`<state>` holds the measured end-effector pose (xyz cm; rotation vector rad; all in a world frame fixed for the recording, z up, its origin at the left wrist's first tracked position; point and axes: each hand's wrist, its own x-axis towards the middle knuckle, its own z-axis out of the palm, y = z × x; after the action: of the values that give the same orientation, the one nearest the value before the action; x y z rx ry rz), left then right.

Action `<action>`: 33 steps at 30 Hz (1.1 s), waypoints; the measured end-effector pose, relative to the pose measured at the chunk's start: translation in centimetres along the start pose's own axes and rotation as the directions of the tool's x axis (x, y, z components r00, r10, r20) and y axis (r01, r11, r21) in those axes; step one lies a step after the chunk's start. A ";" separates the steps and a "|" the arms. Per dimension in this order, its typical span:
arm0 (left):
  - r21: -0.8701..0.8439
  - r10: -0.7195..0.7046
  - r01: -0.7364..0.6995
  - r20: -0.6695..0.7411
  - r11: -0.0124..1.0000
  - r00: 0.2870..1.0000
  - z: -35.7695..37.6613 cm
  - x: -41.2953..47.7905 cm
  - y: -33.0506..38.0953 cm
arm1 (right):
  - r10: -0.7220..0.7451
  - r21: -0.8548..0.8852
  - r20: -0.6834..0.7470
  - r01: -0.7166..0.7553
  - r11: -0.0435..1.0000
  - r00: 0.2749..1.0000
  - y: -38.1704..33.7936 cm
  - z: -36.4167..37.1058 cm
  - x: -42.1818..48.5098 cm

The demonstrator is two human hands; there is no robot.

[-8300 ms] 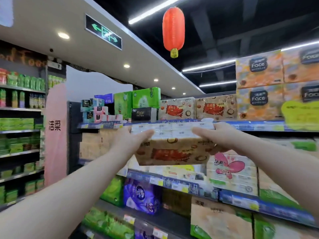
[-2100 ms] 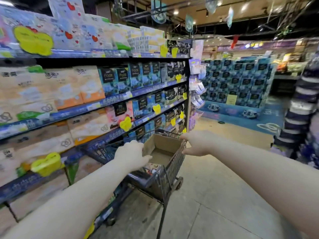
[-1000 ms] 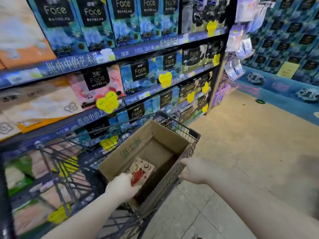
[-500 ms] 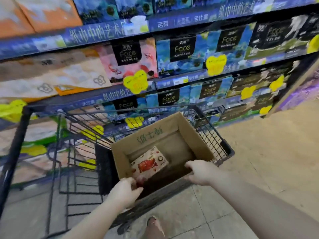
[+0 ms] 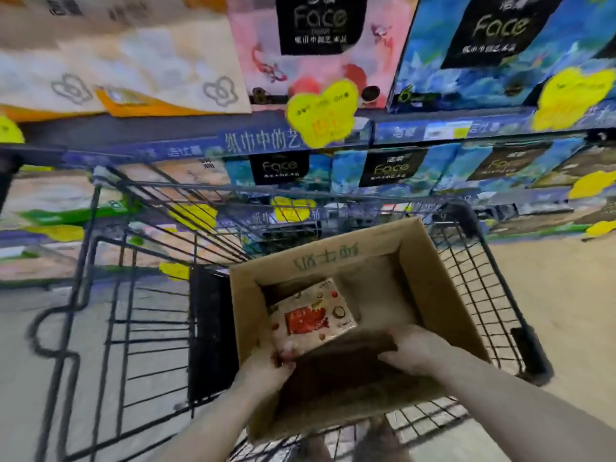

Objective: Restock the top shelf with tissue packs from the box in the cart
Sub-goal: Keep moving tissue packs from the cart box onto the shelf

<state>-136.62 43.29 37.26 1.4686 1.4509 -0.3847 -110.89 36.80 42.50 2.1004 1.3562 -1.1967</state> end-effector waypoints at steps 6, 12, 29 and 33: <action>-0.087 -0.067 0.068 0.021 0.994 0.998 2.5 4.9 -0.1 | -0.088 -0.040 0.122 0.093 0.995 0.989 -0.1 -0.2 7.0; -0.228 -0.155 0.135 -0.072 0.964 0.985 4.9 10.8 -0.6 | -0.136 -0.006 0.180 0.140 0.990 0.974 -0.1 1.5 16.1; -0.076 -0.360 0.352 -0.190 0.933 0.914 8.7 18.4 -1.9 | -0.131 0.361 -0.009 0.125 0.924 0.991 -1.7 7.0 26.7; 0.015 -0.312 0.320 -0.177 0.947 0.933 8.9 17.1 -1.3 | -0.015 0.376 0.023 0.005 0.926 1.000 -0.6 7.8 25.9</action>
<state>-130.20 45.68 19.18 1.3277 1.8383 -0.4980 -110.37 46.26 17.16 2.3212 1.2000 -1.5889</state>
